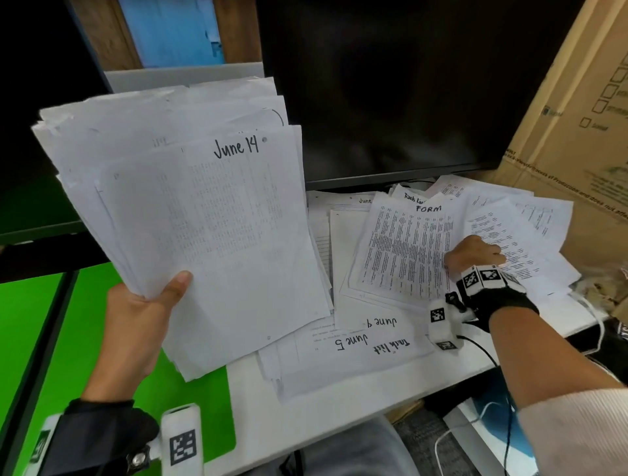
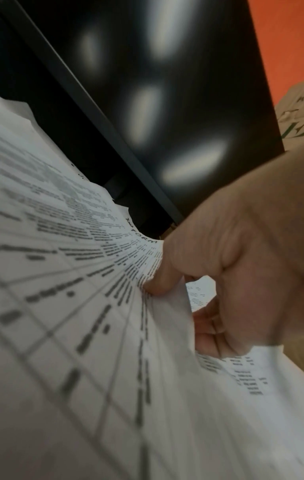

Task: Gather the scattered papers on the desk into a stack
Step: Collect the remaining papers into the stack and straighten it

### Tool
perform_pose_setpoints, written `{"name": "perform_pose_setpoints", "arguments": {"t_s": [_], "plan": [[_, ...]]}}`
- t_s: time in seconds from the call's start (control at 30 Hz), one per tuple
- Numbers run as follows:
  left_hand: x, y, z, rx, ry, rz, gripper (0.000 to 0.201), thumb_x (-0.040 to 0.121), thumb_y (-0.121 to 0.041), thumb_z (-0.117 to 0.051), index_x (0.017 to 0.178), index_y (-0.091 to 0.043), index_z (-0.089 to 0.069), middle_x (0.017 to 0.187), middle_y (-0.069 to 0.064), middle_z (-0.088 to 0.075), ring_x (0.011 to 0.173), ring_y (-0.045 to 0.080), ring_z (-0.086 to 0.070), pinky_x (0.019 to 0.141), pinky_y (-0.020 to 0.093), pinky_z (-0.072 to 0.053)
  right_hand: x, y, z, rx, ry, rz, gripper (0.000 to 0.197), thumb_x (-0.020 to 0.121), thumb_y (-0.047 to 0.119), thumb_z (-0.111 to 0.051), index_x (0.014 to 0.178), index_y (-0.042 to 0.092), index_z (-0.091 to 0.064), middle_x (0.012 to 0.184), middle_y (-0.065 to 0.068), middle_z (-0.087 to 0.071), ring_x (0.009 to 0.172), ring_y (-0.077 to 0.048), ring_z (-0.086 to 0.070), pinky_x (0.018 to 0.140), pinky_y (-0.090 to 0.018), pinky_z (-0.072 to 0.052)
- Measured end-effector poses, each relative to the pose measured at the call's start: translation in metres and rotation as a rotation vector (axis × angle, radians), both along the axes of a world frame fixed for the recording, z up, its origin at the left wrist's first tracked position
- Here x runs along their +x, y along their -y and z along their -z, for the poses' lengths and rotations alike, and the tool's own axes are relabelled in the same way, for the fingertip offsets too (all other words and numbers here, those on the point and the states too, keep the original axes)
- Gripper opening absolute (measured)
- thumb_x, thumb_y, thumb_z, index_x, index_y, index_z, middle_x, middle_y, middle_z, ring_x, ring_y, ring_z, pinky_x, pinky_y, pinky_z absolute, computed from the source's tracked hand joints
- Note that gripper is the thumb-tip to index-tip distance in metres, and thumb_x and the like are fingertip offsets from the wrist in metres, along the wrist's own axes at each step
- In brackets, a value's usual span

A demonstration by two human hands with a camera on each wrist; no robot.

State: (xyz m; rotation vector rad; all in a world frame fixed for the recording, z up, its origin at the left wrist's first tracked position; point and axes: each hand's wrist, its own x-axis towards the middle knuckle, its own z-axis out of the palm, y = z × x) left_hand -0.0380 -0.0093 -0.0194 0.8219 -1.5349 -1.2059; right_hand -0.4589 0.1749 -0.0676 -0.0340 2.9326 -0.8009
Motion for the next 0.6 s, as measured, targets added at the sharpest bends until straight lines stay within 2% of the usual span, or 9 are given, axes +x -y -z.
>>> {"name": "perform_pose_setpoints", "arguments": {"t_s": [0.07,0.13,0.2,0.23,0.33,0.47,0.53,0.57,0.6], "plan": [[0.0,0.0,0.0,0.0,-0.002,0.002,0.027,0.089,-0.002,-0.064,0.112,-0.016,-0.062,0.078,-0.036,-0.068,0.076,-0.015,-0.064,0.066,0.005,-0.049,-0.003,0.007,-0.006,0.054,-0.023,0.115,0.034,0.095,0.003,-0.049,0.129,-0.001,-0.051,0.132,-0.024,-0.046,0.123,-0.033,-0.042,0.081,-0.037,-0.028],[-0.001,-0.001,0.0,0.005,-0.006,0.01,0.026,0.089,-0.002,-0.064,0.108,-0.02,-0.064,0.078,-0.037,-0.067,0.076,-0.015,-0.064,0.066,0.005,-0.049,-0.001,0.016,-0.013,0.052,-0.056,0.139,0.031,0.094,-0.012,-0.042,0.123,-0.009,-0.054,0.126,-0.025,-0.052,0.12,-0.034,-0.047,0.093,-0.04,-0.036],[-0.002,-0.002,0.0,0.008,-0.014,0.018,0.026,0.089,-0.002,-0.064,0.104,-0.023,-0.064,0.078,-0.037,-0.068,0.077,-0.014,-0.065,0.065,0.004,-0.049,0.0,0.019,-0.015,0.053,-0.04,0.102,0.03,0.09,-0.018,-0.045,0.118,-0.014,-0.055,0.123,-0.028,-0.056,0.118,-0.037,-0.053,0.086,-0.037,-0.045],[-0.003,-0.003,0.0,0.011,-0.02,0.023,0.026,0.089,-0.002,-0.063,0.104,-0.024,-0.064,0.078,-0.036,-0.068,0.077,-0.014,-0.065,0.065,0.005,-0.049,0.001,0.014,-0.017,0.05,-0.022,0.096,0.03,0.088,-0.019,-0.047,0.117,-0.015,-0.055,0.123,-0.028,-0.057,0.117,-0.037,-0.055,0.08,-0.034,-0.047],[-0.004,-0.003,0.001,0.011,-0.02,0.025,0.027,0.089,-0.001,-0.063,0.109,-0.019,-0.063,0.079,-0.035,-0.068,0.077,-0.013,-0.066,0.065,0.005,-0.05,0.003,0.008,-0.02,0.041,0.005,0.053,0.03,0.087,-0.015,-0.053,0.116,-0.014,-0.055,0.123,-0.028,-0.057,0.117,-0.036,-0.055,0.078,-0.03,-0.047],[-0.002,-0.001,0.003,0.025,-0.032,0.027,0.026,0.09,-0.001,-0.063,0.107,-0.02,-0.063,0.081,-0.033,-0.07,0.078,-0.011,-0.067,0.066,0.007,-0.051,0.002,0.015,-0.028,-0.032,-0.087,0.094,0.028,0.094,-0.015,-0.038,0.115,-0.013,-0.057,0.124,-0.025,-0.058,0.117,-0.033,-0.056,0.092,-0.035,-0.045],[-0.001,0.0,0.003,0.047,-0.04,0.028,0.025,0.09,-0.001,-0.063,0.107,-0.019,-0.063,0.081,-0.032,-0.07,0.077,-0.01,-0.067,0.066,0.008,-0.052,0.006,0.009,-0.037,-0.161,-0.139,0.068,0.022,0.091,-0.012,-0.047,0.108,-0.008,-0.06,0.118,-0.026,-0.061,0.112,-0.036,-0.058,0.088,-0.038,-0.048],[0.001,0.001,0.004,0.056,-0.042,0.025,0.024,0.089,-0.001,-0.063,0.104,-0.021,-0.064,0.08,-0.03,-0.071,0.077,-0.009,-0.068,0.066,0.009,-0.053,0.009,0.005,-0.043,-0.226,-0.15,-0.012,0.018,0.086,-0.011,-0.054,0.103,-0.007,-0.06,0.113,-0.027,-0.063,0.109,-0.038,-0.06,0.084,-0.036,-0.048],[0.002,0.002,0.005,0.065,-0.04,0.022,0.024,0.089,-0.001,-0.064,0.1,-0.023,-0.065,0.08,-0.029,-0.072,0.077,-0.007,-0.068,0.066,0.01,-0.053,0.011,-0.003,-0.047,-0.27,-0.175,-0.125,0.024,0.081,-0.01,-0.061,0.105,-0.008,-0.059,0.111,-0.027,-0.063,0.107,-0.039,-0.061,0.082,-0.034,-0.047]]}}
